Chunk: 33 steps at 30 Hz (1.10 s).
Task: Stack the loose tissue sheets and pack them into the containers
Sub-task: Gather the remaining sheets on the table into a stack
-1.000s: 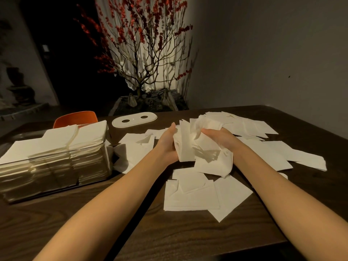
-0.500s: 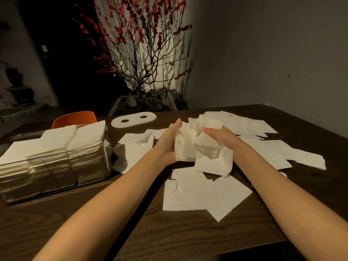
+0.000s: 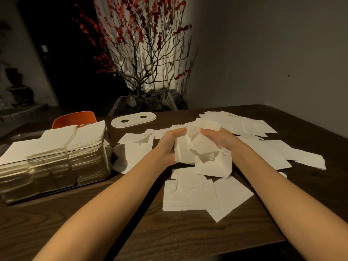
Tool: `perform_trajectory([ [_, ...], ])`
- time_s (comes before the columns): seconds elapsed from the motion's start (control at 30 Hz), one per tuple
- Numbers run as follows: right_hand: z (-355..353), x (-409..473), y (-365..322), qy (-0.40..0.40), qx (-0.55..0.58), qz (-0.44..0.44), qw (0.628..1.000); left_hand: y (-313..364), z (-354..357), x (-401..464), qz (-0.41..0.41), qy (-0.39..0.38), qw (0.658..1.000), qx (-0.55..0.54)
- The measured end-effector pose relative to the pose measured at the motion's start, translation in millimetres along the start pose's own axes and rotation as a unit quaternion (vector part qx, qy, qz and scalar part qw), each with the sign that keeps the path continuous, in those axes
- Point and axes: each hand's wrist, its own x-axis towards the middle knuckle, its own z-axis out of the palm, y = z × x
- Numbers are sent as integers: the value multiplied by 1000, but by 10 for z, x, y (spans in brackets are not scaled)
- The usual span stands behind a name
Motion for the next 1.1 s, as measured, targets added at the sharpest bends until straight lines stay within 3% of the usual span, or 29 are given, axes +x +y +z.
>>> perform_trajectory([
  [0.33,-62,-20,7,46,-11,-1,999,38,-51,19,15,72,997,-39],
  [0.7,83,28,15,103,-64,-86,989,87,6,-74,38,135,990,-21],
  [0.87,157,35,25,136,-113,-115,978,97,135,-59,82,214,971,71],
  [1.1,310,-80,-2,182,-267,-193,926,-6,389,-35,61,204,947,240],
])
